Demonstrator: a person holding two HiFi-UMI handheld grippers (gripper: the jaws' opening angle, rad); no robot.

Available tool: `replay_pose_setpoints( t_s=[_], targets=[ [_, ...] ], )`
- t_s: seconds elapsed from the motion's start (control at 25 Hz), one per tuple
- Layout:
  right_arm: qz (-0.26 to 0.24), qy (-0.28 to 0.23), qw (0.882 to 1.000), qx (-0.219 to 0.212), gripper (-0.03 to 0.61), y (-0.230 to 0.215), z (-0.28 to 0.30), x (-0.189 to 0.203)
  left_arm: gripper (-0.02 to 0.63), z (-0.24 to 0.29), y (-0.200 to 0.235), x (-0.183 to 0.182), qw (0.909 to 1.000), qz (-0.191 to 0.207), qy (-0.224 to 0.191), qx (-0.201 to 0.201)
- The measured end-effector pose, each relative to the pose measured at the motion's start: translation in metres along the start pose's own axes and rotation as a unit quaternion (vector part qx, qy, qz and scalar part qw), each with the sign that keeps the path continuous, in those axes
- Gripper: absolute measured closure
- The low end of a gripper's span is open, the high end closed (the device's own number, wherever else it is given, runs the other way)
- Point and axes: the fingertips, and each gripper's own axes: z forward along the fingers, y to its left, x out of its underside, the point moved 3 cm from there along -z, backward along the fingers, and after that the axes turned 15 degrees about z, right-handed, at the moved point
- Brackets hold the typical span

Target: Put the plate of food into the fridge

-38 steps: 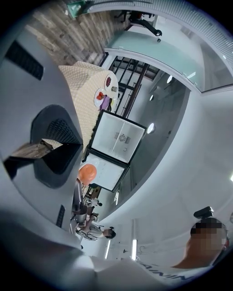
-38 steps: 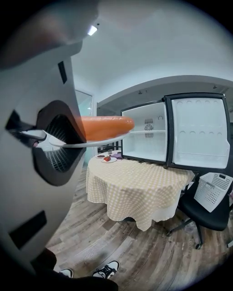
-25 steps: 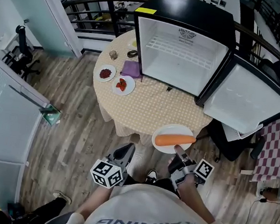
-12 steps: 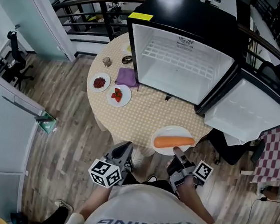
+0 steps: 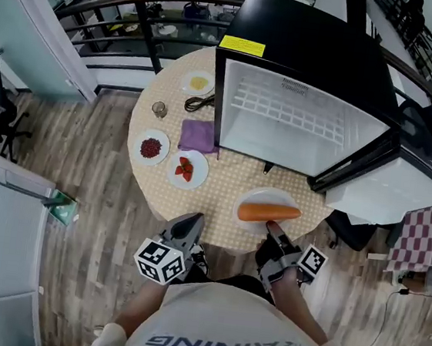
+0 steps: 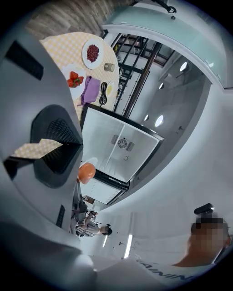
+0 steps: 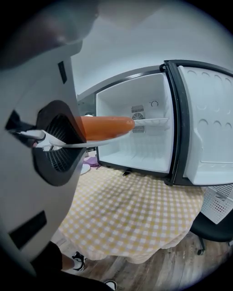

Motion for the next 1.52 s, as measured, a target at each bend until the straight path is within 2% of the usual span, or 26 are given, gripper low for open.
replay_pose_setpoints(
  t_s=[0.28, 0.52, 1.04, 1.28, 1.4, 1.52],
  targets=[
    [-0.004, -0.035, 0.999, -0.003, 0.545, 0.004, 0.032, 0.018, 0.607, 0.004, 0.053, -0.013, 0.9995, 0.010, 0.000, 0.031],
    [0.000, -0.045, 0.999, 0.015, 0.545, -0.002, 0.045, 0.008, 0.607, 0.012, 0.066, -0.014, 0.9996, 0.001, 0.000, 0.028],
    [0.011, -0.042, 0.998, 0.055, 0.545, 0.005, 0.098, -0.048, 0.607, 0.024, 0.061, -0.017, 0.9997, -0.007, 0.009, -0.023],
    [0.036, -0.062, 0.996, 0.054, 0.545, 0.005, 0.136, -0.078, 0.607, 0.027, 0.060, -0.009, 0.9987, -0.020, 0.018, -0.043],
    [0.028, -0.065, 0.996, 0.056, 0.545, 0.010, 0.152, -0.092, 0.607, 0.029, 0.060, -0.008, 0.9979, -0.034, 0.016, -0.052],
    [0.022, -0.065, 0.996, 0.056, 0.545, 0.013, 0.171, -0.104, 0.607, 0.031, 0.059, -0.009, 0.9975, -0.028, 0.018, -0.062]
  ],
)
